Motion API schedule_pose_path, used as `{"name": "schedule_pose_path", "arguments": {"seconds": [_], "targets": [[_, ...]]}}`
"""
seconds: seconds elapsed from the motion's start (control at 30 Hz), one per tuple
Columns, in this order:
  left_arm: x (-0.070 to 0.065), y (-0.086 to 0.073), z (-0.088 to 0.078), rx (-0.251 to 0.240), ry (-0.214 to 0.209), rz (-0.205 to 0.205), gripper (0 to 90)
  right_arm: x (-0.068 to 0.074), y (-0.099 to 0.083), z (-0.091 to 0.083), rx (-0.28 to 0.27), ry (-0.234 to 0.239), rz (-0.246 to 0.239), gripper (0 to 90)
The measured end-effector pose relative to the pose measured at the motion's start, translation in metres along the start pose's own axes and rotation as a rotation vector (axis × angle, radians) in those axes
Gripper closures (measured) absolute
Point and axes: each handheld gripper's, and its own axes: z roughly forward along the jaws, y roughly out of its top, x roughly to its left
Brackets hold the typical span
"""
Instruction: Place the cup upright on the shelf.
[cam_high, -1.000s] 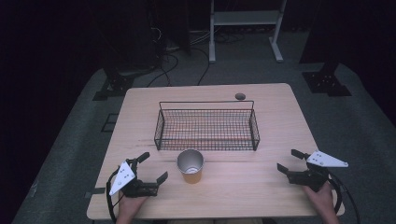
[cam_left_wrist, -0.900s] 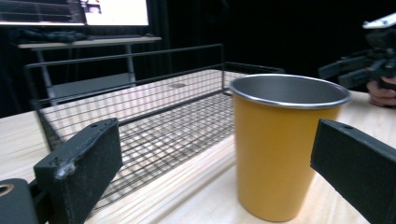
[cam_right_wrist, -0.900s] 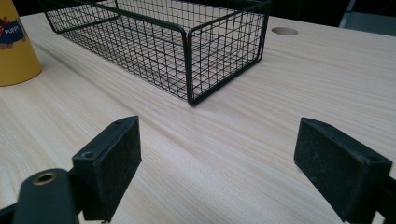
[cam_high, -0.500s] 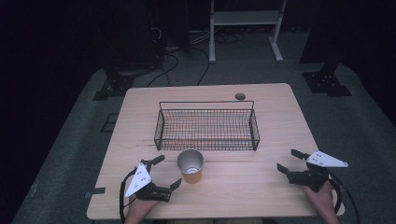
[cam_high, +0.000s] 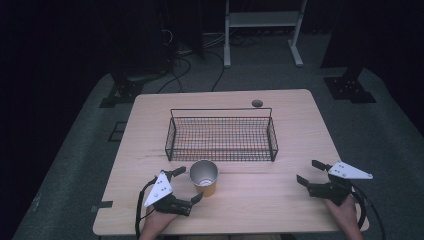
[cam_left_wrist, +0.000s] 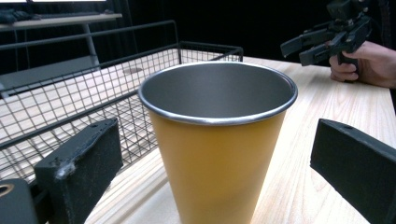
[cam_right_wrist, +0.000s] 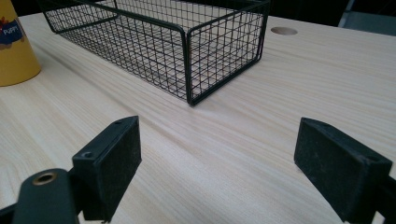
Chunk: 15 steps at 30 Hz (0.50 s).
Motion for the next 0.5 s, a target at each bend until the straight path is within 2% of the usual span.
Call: {"name": "schedule_pose_path", "arguments": {"seconds": [0.03,0.37,0.5], "targets": [[0.0,0.0,0.005,0.016,-0.004,-0.001,1.3,0.0,0.0,0.0,0.0,0.0,0.0,13.7],[0.0,0.002,0.029,0.061,-0.013,0.002,1.3,0.0,0.0,0.0,0.003,-0.002,0.0,13.7],[0.0,0.002,0.036,0.056,-0.008,-0.008,1.3,0.0,0.0,0.0,0.002,-0.001,0.0,13.7]]}}
